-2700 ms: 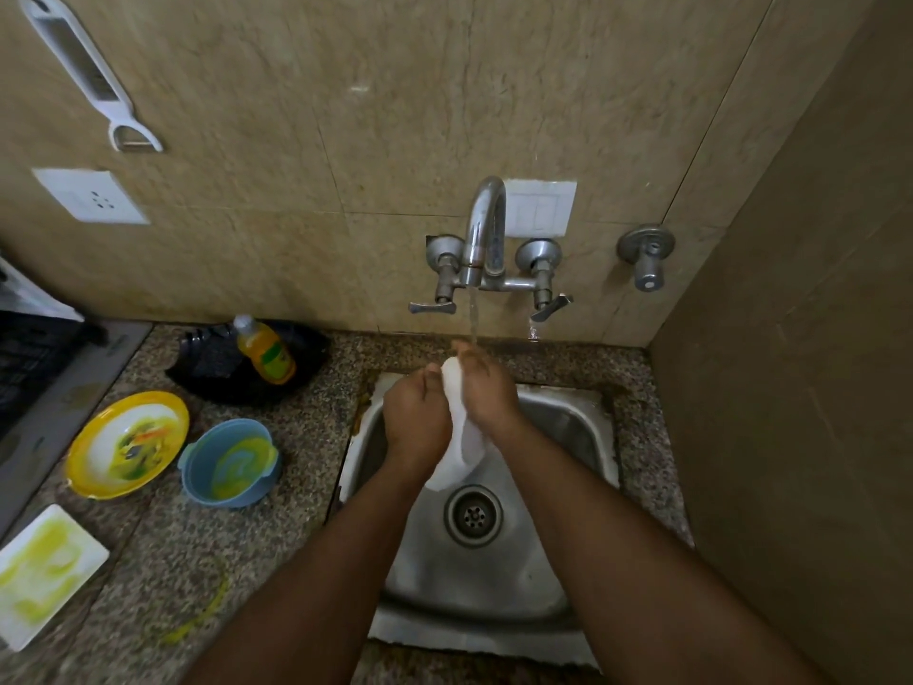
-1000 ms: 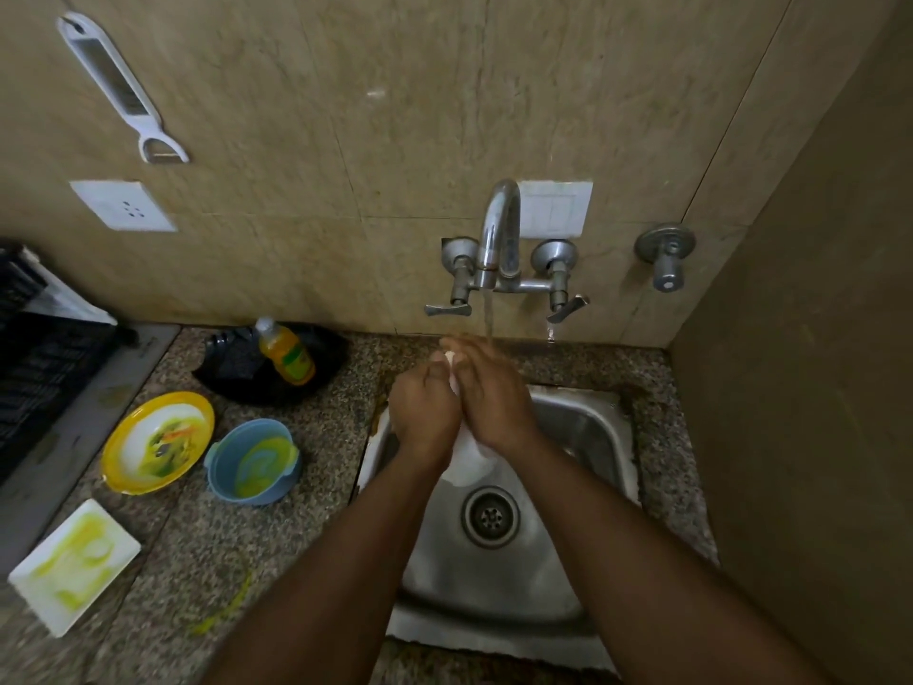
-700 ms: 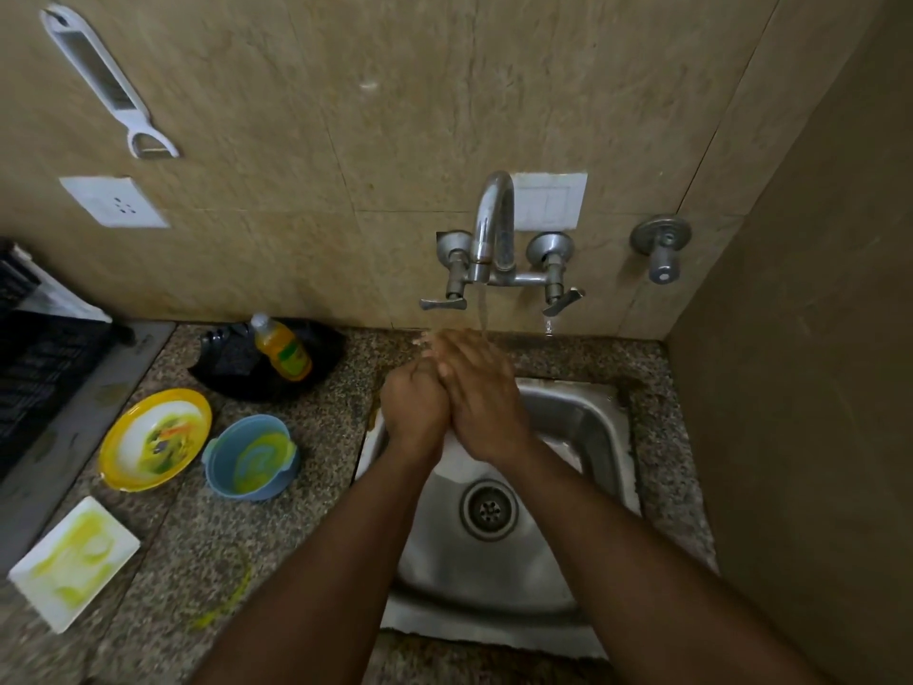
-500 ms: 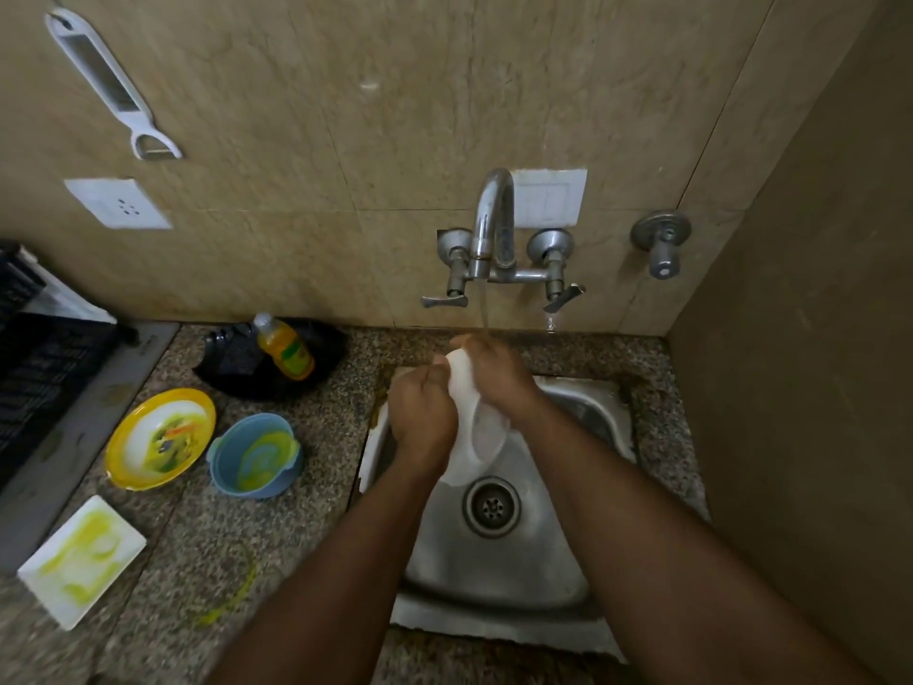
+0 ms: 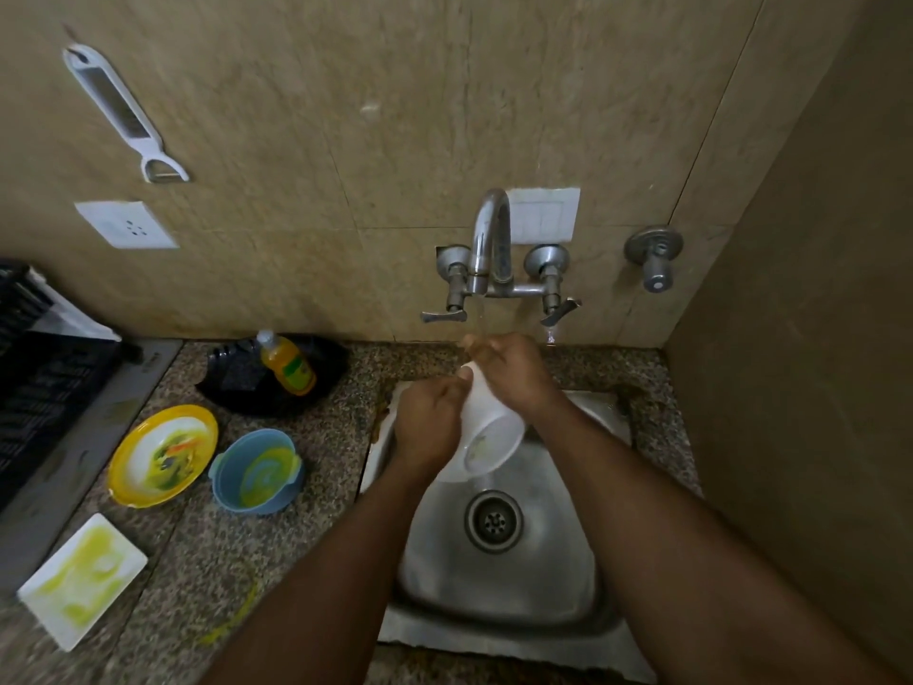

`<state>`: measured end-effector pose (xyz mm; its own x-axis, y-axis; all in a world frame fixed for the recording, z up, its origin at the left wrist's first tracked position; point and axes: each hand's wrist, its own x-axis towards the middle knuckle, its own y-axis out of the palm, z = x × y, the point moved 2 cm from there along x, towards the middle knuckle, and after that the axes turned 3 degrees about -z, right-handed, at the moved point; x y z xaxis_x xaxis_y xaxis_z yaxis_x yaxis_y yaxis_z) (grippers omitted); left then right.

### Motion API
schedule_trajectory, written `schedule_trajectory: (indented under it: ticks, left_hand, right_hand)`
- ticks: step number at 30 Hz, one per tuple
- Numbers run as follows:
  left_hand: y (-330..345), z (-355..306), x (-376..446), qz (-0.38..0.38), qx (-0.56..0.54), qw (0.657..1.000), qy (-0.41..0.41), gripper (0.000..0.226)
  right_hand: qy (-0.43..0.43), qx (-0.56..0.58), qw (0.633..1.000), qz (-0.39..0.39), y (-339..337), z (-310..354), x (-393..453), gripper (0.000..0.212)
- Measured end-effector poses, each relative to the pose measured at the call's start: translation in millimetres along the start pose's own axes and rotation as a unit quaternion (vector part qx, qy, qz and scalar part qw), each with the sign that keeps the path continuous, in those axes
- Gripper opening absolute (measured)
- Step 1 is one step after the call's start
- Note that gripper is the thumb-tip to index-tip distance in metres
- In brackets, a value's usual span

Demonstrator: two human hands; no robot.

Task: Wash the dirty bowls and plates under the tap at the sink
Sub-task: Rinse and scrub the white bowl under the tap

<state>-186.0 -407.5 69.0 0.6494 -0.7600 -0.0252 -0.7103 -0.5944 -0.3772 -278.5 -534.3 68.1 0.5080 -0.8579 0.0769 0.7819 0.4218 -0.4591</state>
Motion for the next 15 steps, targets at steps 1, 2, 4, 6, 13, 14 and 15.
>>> schedule_trajectory:
  ticks: [1,2,4,6,13,14,15]
  left_hand:
    - [1,-1,-1,-0.022,0.009,1.0,0.014,0.052]
    - [2,-1,-2,-0.045,0.01,0.999,0.023,0.054]
    - [4,-2,-3,-0.082,-0.002,0.996,0.022,0.055]
    - [5,-2,-4,-0.11,0.009,0.994,0.019,0.056]
    - [4,-3,-9,-0.144,0.098,0.984,0.032,0.054]
    - [3,-3,-7,-0.15,0.095,0.984,0.027,0.054]
    - [3,-3,-3,-0.154,0.089,0.984,0.027,0.054]
  right_hand:
    - [-0.002,0.005,1.0,-0.007,1,2,-2,0.049]
    - [-0.007,-0.011,1.0,-0.015,3,4,-5,0.045]
    - [-0.021,-0.07,0.997,-0.034,11,3,-15,0.046]
    - [0.005,-0.075,0.996,-0.037,14,1,-24,0.057]
    - [0.183,0.025,0.981,-0.054,-2,-5,2,0.03]
    - [0.163,-0.005,0.986,-0.042,0,0,1,0.034]
    - [0.142,-0.032,0.989,-0.034,5,3,-2,0.039]
